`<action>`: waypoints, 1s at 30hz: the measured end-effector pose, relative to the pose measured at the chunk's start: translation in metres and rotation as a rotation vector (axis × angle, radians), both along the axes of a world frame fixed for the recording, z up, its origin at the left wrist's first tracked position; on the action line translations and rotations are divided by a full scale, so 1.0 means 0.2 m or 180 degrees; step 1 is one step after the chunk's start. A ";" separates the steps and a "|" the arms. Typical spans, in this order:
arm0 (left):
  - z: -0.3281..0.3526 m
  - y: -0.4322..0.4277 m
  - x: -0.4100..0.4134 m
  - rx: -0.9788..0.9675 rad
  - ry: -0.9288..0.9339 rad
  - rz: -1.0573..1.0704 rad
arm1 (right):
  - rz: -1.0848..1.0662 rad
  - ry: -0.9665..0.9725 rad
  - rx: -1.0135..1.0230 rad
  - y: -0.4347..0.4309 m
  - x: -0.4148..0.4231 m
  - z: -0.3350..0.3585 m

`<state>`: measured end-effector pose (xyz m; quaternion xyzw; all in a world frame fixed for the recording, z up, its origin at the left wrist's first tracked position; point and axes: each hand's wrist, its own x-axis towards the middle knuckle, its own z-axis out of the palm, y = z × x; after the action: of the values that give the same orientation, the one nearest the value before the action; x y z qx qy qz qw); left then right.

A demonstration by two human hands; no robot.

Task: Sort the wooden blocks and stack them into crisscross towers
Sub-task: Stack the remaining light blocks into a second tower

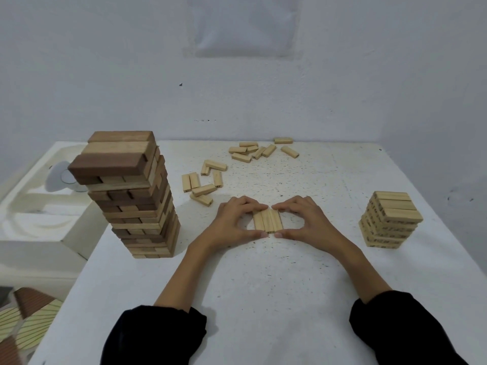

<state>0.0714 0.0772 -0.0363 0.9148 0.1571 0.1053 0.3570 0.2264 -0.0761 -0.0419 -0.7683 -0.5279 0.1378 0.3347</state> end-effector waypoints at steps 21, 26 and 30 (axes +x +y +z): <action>0.01 -0.01 0.00 -0.0149 -0.0161 0.0179 | 0.0141 -0.0149 -0.0197 0.03 0.00 0.01; 0.06 -0.03 0.00 -0.0176 -0.0230 0.0067 | 0.0171 -0.0118 -0.0126 0.02 -0.01 0.05; 0.16 -0.07 0.02 -0.0062 -0.0454 -0.0008 | 0.0163 -0.0213 0.0074 -0.05 0.00 0.19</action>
<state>0.0749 0.0642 -0.0047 0.9016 0.1311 0.1682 0.3763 0.2258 -0.0858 -0.0029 -0.7548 -0.5598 0.1145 0.3222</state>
